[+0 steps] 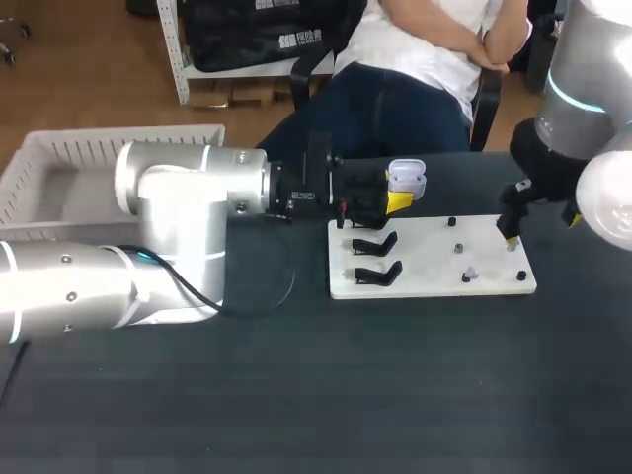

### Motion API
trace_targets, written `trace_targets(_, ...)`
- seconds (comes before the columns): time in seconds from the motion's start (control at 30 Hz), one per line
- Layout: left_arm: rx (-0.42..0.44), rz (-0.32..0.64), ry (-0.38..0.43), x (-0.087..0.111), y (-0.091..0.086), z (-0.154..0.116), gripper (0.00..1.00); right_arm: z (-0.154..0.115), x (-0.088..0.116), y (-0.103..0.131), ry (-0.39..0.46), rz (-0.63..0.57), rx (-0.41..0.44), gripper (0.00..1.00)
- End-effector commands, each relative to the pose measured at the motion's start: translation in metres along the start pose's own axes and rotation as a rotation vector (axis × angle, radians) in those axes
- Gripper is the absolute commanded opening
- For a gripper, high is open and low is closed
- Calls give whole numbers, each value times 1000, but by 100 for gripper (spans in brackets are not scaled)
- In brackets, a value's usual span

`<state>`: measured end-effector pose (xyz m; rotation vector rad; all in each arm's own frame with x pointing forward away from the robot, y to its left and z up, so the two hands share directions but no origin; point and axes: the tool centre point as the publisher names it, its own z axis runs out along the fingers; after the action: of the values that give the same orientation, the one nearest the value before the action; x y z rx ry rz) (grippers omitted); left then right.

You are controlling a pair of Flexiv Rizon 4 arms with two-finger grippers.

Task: Pick up each earbud case from the left stands, insert the matching earbuds, close the lid, and place the case in the box.

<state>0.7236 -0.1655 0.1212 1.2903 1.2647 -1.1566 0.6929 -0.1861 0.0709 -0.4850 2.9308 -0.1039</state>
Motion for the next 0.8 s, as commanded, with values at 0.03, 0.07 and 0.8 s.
trace_targets(0.03,-3,2,-3,1,0,1,0,19,-16,2,43,-24,8,100)
trace_targets(0.07,-3,2,-3,1,0,1,0,21,-16,2,48,-31,7,100)
trace_targets(0.8,-3,2,-3,1,0,1,0,33,-9,14,92,-38,13,80)
